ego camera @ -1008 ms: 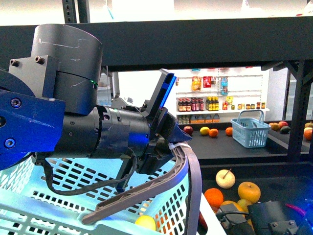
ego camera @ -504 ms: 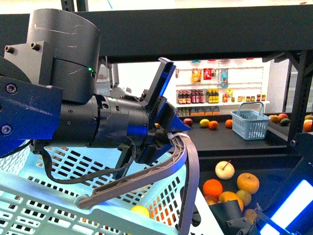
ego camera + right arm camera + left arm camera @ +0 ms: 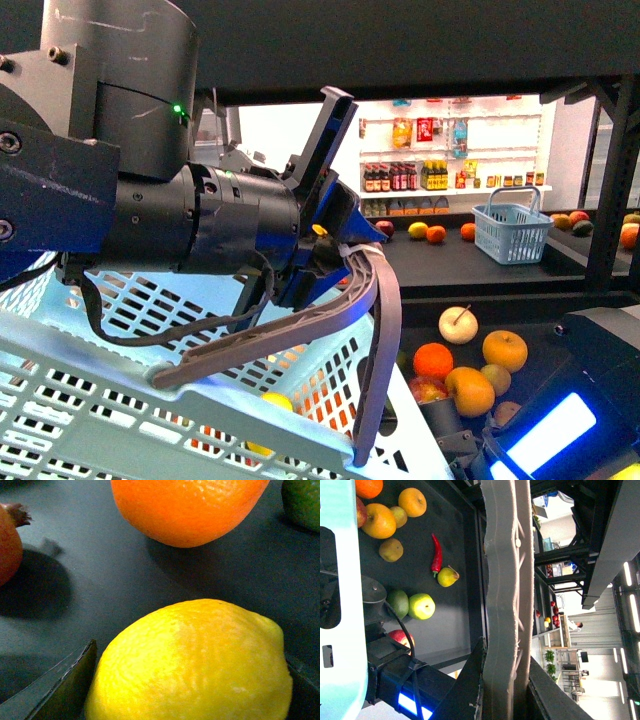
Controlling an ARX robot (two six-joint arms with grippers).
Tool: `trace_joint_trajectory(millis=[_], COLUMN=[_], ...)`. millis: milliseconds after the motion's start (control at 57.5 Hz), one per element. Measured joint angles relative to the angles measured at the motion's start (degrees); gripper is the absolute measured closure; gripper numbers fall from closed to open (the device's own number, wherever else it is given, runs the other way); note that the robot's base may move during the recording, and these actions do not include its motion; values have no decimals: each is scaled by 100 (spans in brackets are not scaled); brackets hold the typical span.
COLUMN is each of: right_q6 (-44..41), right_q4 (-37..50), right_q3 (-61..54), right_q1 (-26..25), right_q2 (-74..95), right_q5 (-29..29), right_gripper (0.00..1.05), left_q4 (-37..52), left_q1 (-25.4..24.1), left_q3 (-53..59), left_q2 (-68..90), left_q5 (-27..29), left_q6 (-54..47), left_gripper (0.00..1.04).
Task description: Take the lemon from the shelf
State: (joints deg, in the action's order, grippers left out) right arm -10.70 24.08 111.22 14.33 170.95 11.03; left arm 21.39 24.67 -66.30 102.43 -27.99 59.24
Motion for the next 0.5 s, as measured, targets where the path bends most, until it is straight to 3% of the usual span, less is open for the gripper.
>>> trace_joint_trajectory(millis=[104, 191, 313, 504], right_q6=[-35, -74, -92, -94], right_q4=[-85, -122, -39, 422], right_q3=[127, 155, 116, -588], right_q1=[4, 2, -24, -170], right_q2=[94, 103, 98, -291], right_q5=[-17, -4, -11, 37], right_gripper=[7, 16, 18, 20], left_q4=[0, 0, 0, 0], left_q1=[0, 0, 0, 0], left_q3=[0, 2, 0, 0], left_q2=[0, 0, 0, 2], left_q5=[0, 2, -2, -28], left_q6=[-13, -22, -28, -17], left_gripper=[93, 93, 93, 93])
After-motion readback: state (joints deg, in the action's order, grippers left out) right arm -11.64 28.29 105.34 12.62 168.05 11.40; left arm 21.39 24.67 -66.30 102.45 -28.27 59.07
